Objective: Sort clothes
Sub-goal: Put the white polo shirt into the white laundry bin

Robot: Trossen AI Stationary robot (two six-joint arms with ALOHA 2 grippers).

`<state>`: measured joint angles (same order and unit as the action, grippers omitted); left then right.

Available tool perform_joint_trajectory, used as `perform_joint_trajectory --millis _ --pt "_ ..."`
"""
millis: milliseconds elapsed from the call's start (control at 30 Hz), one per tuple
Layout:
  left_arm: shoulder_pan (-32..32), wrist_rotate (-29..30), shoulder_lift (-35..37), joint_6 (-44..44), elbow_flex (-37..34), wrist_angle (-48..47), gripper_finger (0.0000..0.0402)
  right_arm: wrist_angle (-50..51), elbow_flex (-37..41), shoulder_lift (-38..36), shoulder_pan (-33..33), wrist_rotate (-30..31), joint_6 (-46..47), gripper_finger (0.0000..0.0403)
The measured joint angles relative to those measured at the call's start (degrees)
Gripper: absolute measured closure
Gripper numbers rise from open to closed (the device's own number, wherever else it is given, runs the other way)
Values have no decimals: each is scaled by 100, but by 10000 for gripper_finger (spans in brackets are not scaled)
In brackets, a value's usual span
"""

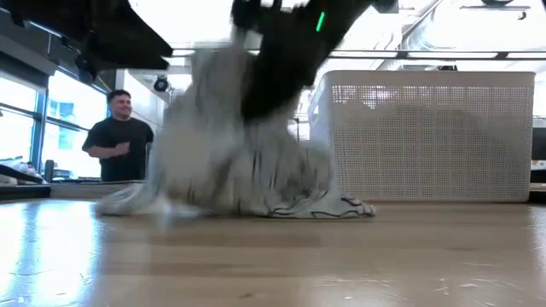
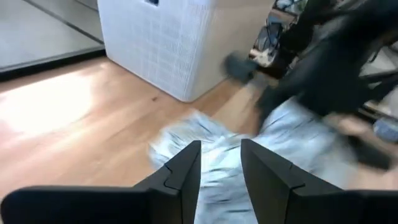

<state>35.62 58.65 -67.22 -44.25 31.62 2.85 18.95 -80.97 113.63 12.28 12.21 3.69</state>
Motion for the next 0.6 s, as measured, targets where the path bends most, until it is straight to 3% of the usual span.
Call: perform_joint_trajectory --millis 133,333,433,500,600 --pt "297 351 148 -110 0 -205 298 87 0 -936 432 1130 -406 390" --pt "434 536 -17 -120 0 -219 300 -18 -11 -2649 905 4409 -1994 387" --pt "431 538 -136 -125 0 -218 300 -97 -13 -3445 910 5660 -2841 386" --pt "417 559 -214 -142 0 -213 300 25 -19 -3956 722 6146 -3070 386" --pt "413 598 -312 -219 -2 -215 300 757 -24 -4646 188 6044 -2761 386"
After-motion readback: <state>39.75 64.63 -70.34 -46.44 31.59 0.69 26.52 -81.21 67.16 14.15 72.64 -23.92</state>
